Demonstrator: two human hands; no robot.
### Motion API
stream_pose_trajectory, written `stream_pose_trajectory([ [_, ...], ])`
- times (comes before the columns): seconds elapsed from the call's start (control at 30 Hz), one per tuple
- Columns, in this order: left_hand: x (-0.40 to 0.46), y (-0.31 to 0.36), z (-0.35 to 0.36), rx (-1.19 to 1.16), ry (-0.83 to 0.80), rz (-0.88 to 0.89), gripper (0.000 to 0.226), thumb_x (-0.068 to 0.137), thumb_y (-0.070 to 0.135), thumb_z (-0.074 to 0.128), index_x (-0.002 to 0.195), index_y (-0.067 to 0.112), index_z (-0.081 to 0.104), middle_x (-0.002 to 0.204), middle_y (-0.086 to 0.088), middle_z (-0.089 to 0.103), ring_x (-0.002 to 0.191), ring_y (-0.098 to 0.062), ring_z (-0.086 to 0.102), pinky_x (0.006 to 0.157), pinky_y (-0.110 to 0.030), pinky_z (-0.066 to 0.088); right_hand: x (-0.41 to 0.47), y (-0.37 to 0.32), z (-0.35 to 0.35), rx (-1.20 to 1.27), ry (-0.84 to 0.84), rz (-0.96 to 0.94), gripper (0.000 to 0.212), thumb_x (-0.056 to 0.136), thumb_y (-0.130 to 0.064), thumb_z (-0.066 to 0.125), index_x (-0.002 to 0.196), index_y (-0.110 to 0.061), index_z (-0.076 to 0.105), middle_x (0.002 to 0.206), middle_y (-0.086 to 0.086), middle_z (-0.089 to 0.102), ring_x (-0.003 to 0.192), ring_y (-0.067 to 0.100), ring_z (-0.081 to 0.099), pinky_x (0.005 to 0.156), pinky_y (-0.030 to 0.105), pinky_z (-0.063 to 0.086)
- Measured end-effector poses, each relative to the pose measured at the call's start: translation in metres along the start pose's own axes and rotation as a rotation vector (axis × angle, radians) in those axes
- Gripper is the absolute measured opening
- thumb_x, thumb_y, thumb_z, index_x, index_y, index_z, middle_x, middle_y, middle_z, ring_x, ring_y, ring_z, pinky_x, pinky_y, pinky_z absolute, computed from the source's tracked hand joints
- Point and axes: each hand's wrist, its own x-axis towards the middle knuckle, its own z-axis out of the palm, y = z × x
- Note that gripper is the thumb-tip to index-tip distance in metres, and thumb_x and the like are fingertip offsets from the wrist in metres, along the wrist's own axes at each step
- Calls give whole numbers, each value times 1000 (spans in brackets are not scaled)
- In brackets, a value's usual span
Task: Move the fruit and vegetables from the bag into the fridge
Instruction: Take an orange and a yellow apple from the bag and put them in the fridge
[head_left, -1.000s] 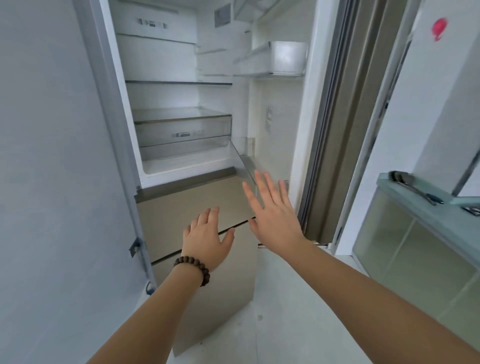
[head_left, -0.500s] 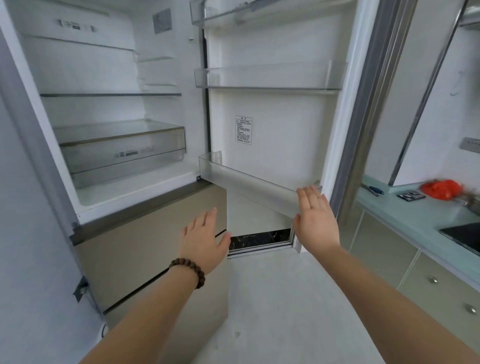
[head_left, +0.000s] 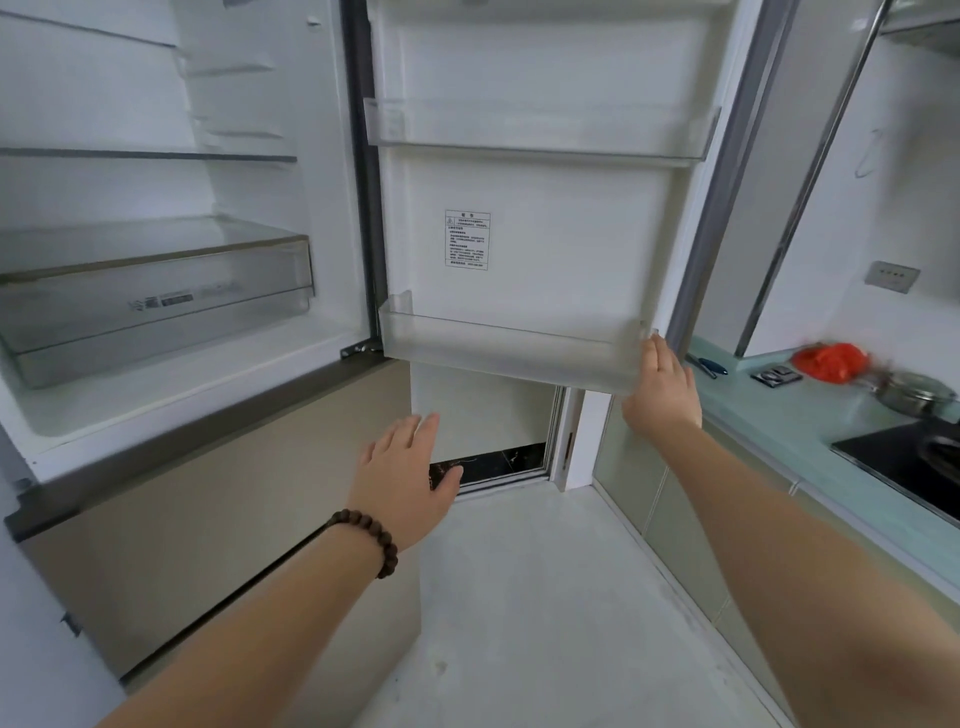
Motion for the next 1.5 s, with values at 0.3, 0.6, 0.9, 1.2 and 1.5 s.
stream_pose_trajectory([
  [0.3,3,-20,9,-14,-16,-15,65,92,51,37,147,22,18,149,2,31,137,-18,28,113,-37,20,36,7,-8,-23,-174,60,82,85,-10,49,149,-15,-2,159,-3,-6,146,24,6,118,47,10],
  [0.6,18,-15,21,-77,-25,62,64,92,49,39,146,20,21,151,0,30,138,-19,27,113,-39,23,-4,4,-16,-102,-70,54,83,88,-20,46,148,-14,-11,158,1,-13,144,20,-17,119,47,-1],
  [0.9,31,53,52,-231,-85,304,63,90,47,43,143,16,28,146,-5,38,136,-23,31,110,-46,30,-133,13,-22,-23,29,133,81,87,-25,51,150,-16,0,159,1,-5,146,21,-12,119,43,-2],
  [1.2,-37,164,100,-374,-244,664,62,88,42,49,140,12,34,133,-5,48,129,-24,38,102,-45,35,-294,59,-14,-23,30,540,71,93,-34,45,150,-18,7,159,-2,0,146,18,-10,119,39,-2],
  [1.5,-178,277,134,-450,-490,1015,62,88,42,49,140,12,34,133,-4,47,130,-23,37,101,-43,35,-475,120,-59,-99,134,997,68,93,-33,46,150,-18,10,159,-3,4,146,17,-9,120,38,0],
])
